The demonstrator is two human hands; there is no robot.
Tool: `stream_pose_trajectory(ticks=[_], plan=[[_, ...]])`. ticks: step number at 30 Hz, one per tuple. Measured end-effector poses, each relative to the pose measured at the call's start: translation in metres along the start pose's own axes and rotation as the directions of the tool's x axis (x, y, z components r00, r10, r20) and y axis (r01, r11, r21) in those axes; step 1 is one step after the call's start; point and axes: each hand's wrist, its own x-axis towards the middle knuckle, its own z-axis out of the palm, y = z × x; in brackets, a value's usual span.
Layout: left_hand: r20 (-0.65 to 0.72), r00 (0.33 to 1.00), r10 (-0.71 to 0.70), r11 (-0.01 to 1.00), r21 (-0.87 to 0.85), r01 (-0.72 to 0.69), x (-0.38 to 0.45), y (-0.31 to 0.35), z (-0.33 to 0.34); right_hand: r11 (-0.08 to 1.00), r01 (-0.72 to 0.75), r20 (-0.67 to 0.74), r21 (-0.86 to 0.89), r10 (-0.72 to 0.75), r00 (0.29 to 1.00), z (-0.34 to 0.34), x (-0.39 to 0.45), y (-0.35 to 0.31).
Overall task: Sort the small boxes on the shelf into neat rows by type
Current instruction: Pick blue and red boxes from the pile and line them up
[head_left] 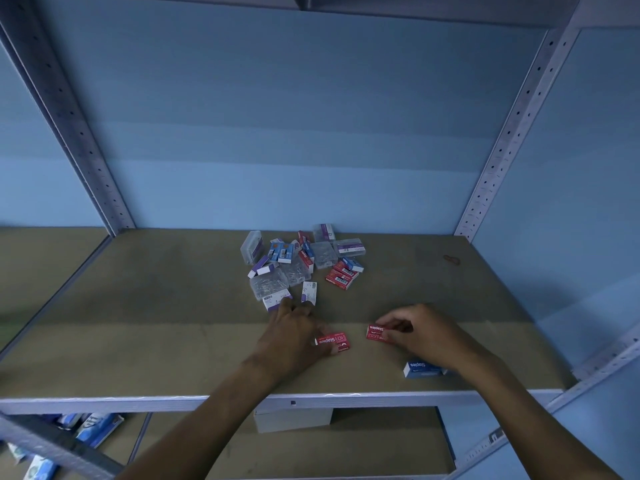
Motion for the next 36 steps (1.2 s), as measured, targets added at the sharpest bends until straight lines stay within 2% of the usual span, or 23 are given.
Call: stream_pose_trajectory(ticks=[2, 6, 11, 15, 17, 20, 22, 26, 33, 36], plan=[[-0.023, 1.000, -0.008, 0.996, -0.089, 0.006, 0.000, 0.002, 0.001, 1.000, 0.005, 0.009, -0.014, -0.005, 1.000, 0.000, 0.000, -0.001], [-0.110, 0.992, 0.061, 0.968, -0.235, -0.085, -0.010, 0.006, 0.000, 0.999, 0.026, 0.022, -0.030, -0.025, 0.999, 0.000, -0.004, -0.005], [-0.161, 0.980, 0.117, 0.976, -0.164, -0.143, -0.014, 0.004, 0.007, 0.997, 0.068, 0.055, -0.030, -0.066, 0.996, -0.001, -0.010, -0.010], [-0.111, 0.983, 0.147, 0.979, -0.124, -0.161, -0.008, 0.009, 0.009, 0.997, 0.072, 0.052, -0.037, -0.070, 0.996, -0.001, -0.011, -0.013], [-0.143, 0.982, 0.125, 0.969, -0.196, -0.152, -0.007, 0.015, 0.004, 0.997, 0.065, 0.052, -0.042, -0.062, 0.997, -0.001, -0.011, -0.013], [-0.229, 0.971, 0.063, 0.899, -0.409, -0.155, -0.011, 0.022, -0.006, 0.998, 0.057, 0.063, -0.033, -0.055, 0.997, -0.001, -0.011, -0.010], [-0.258, 0.966, 0.027, 0.865, -0.479, -0.152, -0.016, 0.021, -0.010, 0.998, 0.065, 0.068, -0.022, -0.063, 0.996, -0.002, -0.012, -0.009], [-0.266, 0.961, 0.073, 0.888, -0.421, -0.183, -0.028, 0.005, -0.003, 0.996, 0.076, 0.085, -0.035, -0.073, 0.994, -0.001, -0.014, -0.009], [-0.168, 0.976, 0.137, 0.959, -0.225, -0.174, -0.035, -0.002, 0.003, 0.991, 0.111, 0.137, -0.074, -0.101, 0.985, 0.004, -0.013, -0.014], [-0.152, 0.979, 0.139, 0.960, -0.222, -0.170, -0.033, -0.003, 0.003, 0.989, 0.120, 0.148, -0.090, -0.106, 0.983, 0.003, -0.014, -0.018]])
